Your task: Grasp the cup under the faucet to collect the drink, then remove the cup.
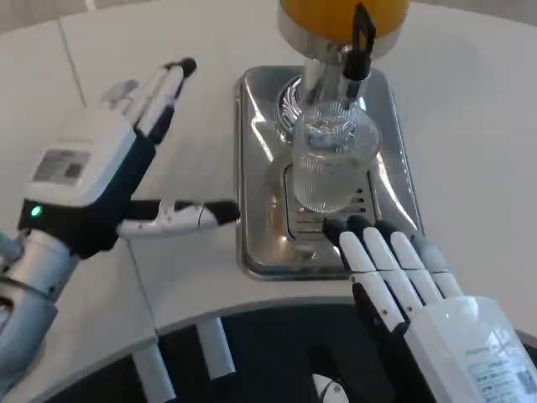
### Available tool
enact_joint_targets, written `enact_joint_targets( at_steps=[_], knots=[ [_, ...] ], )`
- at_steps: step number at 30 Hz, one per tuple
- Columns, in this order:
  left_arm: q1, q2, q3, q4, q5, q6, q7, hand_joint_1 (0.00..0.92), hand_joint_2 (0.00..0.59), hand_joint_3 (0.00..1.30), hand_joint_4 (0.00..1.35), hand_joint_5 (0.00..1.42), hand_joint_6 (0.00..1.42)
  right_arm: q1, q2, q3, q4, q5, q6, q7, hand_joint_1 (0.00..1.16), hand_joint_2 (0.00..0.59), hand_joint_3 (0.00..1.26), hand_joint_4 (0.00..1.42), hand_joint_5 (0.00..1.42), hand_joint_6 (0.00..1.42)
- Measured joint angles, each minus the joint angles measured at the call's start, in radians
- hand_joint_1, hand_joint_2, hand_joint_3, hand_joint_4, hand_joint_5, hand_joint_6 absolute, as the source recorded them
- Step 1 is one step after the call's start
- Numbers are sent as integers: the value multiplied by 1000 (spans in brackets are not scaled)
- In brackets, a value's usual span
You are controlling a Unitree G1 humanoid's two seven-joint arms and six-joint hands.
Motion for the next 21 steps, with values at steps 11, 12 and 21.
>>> enact_joint_targets(
  at_steps=[11,12,21],
  knots=[
    [357,55,119,-340,164,94,-48,100,31,0,0,0,0,11,40,-1,-29,23,16,2,292,537,24,0,0,0],
    [409,48,143,-376,176,110,-47,116,29,0,0,0,0,12,50,1,-41,34,22,7,292,537,24,0,0,0],
    [649,-66,191,-521,279,217,-31,40,32,0,0,0,0,-18,123,6,-57,110,84,63,264,531,0,0,0,0]
  ],
)
